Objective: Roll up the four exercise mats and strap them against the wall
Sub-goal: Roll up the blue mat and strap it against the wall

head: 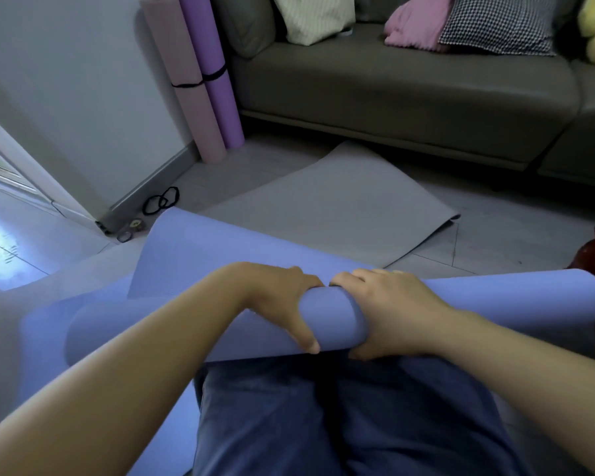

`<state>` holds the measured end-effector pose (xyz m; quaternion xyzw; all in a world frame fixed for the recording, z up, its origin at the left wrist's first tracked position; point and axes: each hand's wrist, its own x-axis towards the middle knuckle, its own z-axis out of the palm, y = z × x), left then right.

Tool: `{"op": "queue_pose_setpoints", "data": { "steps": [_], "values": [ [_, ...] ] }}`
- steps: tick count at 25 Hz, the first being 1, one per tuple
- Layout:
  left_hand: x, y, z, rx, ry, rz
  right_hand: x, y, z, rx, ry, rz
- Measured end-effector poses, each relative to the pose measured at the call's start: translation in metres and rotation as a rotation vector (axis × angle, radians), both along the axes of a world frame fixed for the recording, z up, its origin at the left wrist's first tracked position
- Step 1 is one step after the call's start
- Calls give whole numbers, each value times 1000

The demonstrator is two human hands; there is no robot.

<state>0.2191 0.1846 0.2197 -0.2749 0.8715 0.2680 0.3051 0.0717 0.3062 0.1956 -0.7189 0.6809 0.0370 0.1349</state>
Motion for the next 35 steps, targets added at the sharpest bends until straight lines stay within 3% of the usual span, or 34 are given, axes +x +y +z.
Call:
{"op": "queue_pose_setpoints", "data": {
  "steps": [2, 4, 6, 9, 11, 14, 15, 20, 24, 28, 30, 33, 35],
  "values": [
    [11, 9, -5, -206, 173, -11, -6, -13, 6, 118, -82, -25],
    [28, 26, -21, -595, 388, -88, -11, -27, 10, 248, -168, -32],
    [39, 41, -41, -882, 436, -125, -13, -42, 13, 390, -276, -39],
    [38, 38, -51, -944, 462, -61, -13, -49, 15, 415, -295, -54],
    [38, 31, -45, -943, 446, -47, -8, -33, 8, 186, -104, -44],
    [33, 33, -34, -865, 362, -66, 1, -2, -14, -278, 160, 70],
    [30, 34, -27, -810, 316, -67, 1, 0, -13, -294, 171, 86],
    [24, 26, 14, -383, 223, 23, -8, -20, 38, 135, 15, 109],
    [35, 31, 16, -48, 40, -9, 0, -16, 41, 463, -155, 165],
    [35, 22, 8, 152, -16, 37, 3, -21, 32, 555, -291, 140],
    [36, 16, 7, 183, -24, 51, 0, -14, 28, 410, -277, 128],
    [37, 10, 3, 181, -25, 73, -5, 10, 14, -45, -21, 175],
    [36, 10, 1, 117, -53, 47, -4, 27, -4, -215, 84, 241]
  ]
}}
